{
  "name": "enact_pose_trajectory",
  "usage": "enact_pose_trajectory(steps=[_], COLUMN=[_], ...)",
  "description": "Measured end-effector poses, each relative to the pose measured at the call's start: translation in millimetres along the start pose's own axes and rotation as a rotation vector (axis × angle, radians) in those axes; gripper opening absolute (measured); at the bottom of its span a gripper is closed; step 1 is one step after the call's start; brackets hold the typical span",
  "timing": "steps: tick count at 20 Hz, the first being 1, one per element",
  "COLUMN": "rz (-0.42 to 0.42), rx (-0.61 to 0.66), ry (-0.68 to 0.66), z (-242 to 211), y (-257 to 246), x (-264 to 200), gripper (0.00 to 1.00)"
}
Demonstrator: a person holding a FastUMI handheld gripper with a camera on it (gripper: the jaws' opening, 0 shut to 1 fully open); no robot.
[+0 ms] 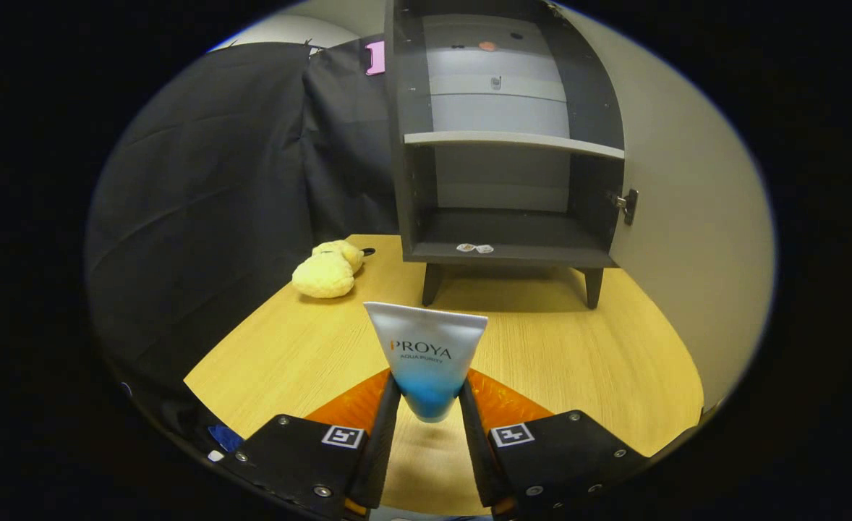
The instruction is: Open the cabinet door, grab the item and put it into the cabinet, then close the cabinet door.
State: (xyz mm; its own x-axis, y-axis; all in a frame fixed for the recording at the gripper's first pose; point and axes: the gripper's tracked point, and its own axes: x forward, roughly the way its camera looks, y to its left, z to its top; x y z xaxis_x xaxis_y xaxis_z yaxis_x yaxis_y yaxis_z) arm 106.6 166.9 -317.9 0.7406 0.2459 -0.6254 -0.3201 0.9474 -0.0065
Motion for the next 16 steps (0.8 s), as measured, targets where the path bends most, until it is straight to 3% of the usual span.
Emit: enact_pose_trajectory(steps=[16], rz=[0.004], rx=[-0.058], ry=[-0.078], z=[165.0], y=[-58.2], x=[11.5], gripper=[0.49])
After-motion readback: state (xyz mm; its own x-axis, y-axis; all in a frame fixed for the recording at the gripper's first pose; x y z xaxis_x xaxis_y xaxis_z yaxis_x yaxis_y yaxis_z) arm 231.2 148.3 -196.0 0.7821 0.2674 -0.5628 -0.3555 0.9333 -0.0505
